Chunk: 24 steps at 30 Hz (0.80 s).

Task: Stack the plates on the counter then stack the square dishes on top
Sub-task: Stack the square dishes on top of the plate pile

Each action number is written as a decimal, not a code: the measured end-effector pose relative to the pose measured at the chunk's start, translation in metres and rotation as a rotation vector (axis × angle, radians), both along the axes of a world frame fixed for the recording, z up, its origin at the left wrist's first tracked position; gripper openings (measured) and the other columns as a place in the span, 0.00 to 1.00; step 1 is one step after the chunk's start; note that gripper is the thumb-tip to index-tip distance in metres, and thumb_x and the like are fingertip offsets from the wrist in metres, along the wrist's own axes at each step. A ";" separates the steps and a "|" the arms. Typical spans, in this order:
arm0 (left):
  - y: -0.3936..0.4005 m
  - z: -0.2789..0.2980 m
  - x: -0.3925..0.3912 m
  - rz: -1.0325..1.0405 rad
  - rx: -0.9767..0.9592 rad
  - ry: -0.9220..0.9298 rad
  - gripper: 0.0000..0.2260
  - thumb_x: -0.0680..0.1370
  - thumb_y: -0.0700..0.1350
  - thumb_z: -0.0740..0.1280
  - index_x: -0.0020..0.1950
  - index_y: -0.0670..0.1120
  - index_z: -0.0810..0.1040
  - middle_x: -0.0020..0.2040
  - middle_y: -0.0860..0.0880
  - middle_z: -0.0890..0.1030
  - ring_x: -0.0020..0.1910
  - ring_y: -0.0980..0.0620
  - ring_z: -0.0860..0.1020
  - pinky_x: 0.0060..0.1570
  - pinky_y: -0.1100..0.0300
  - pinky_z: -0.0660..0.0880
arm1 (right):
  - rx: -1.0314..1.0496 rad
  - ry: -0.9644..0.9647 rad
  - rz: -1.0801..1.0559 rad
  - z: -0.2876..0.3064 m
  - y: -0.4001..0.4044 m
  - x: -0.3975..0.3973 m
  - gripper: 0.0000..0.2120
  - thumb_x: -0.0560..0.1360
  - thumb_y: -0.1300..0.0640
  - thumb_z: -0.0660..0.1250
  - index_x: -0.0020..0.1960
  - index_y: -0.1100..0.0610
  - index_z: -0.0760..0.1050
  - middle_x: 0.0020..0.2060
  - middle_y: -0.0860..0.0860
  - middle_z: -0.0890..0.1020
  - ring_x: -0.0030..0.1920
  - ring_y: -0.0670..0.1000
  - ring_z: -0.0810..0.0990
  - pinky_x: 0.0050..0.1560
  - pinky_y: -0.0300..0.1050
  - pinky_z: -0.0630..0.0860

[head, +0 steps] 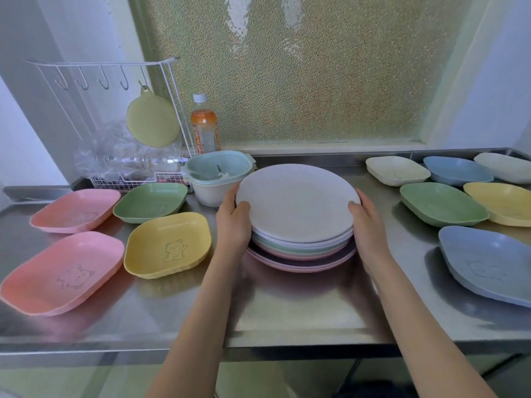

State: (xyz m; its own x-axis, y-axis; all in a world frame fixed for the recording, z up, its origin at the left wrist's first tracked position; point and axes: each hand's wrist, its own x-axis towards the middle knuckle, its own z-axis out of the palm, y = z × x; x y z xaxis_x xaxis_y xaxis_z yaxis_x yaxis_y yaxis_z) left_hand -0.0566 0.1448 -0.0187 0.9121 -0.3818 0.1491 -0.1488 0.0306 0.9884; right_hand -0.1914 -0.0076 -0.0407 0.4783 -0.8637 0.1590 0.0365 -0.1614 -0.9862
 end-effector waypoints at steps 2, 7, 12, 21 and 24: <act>0.000 0.001 -0.002 -0.003 0.018 -0.008 0.22 0.77 0.34 0.55 0.70 0.46 0.68 0.59 0.53 0.73 0.57 0.55 0.70 0.52 0.65 0.65 | -0.007 -0.005 -0.006 0.001 0.001 0.000 0.18 0.78 0.57 0.56 0.67 0.50 0.69 0.58 0.44 0.75 0.60 0.47 0.73 0.56 0.42 0.67; 0.019 -0.001 -0.005 0.065 0.271 -0.345 0.16 0.81 0.41 0.55 0.68 0.45 0.71 0.62 0.46 0.76 0.63 0.46 0.71 0.55 0.62 0.66 | -0.146 0.130 -0.096 0.002 0.001 -0.001 0.20 0.80 0.54 0.53 0.72 0.52 0.64 0.69 0.48 0.69 0.68 0.49 0.67 0.67 0.44 0.61; 0.067 -0.025 -0.002 0.203 0.902 -0.545 0.22 0.79 0.53 0.59 0.69 0.43 0.68 0.67 0.42 0.74 0.69 0.42 0.67 0.70 0.47 0.59 | -0.641 0.289 -0.245 0.010 0.041 0.014 0.23 0.76 0.53 0.53 0.70 0.55 0.65 0.69 0.53 0.70 0.72 0.54 0.62 0.72 0.65 0.47; 0.114 -0.036 -0.006 0.257 0.940 -0.759 0.11 0.69 0.45 0.59 0.37 0.46 0.81 0.32 0.45 0.81 0.36 0.41 0.79 0.38 0.54 0.71 | -1.252 0.217 0.345 -0.011 0.156 0.060 0.19 0.70 0.65 0.63 0.60 0.54 0.78 0.57 0.49 0.82 0.58 0.51 0.77 0.61 0.54 0.68; 0.125 -0.039 -0.003 0.291 0.823 -0.812 0.07 0.67 0.39 0.63 0.36 0.46 0.81 0.31 0.47 0.81 0.34 0.42 0.78 0.36 0.56 0.69 | -1.147 0.300 0.506 -0.012 0.164 0.066 0.26 0.69 0.69 0.63 0.66 0.55 0.73 0.59 0.52 0.80 0.59 0.55 0.75 0.57 0.53 0.73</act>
State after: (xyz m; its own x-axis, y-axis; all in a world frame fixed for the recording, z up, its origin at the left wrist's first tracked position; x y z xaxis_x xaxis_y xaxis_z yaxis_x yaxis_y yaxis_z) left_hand -0.0600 0.2696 -0.0581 0.7324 -0.4273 0.5302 -0.6361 -0.7071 0.3089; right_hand -0.1255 0.1560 -0.0527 0.8565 -0.0185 0.5157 0.1443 -0.9509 -0.2739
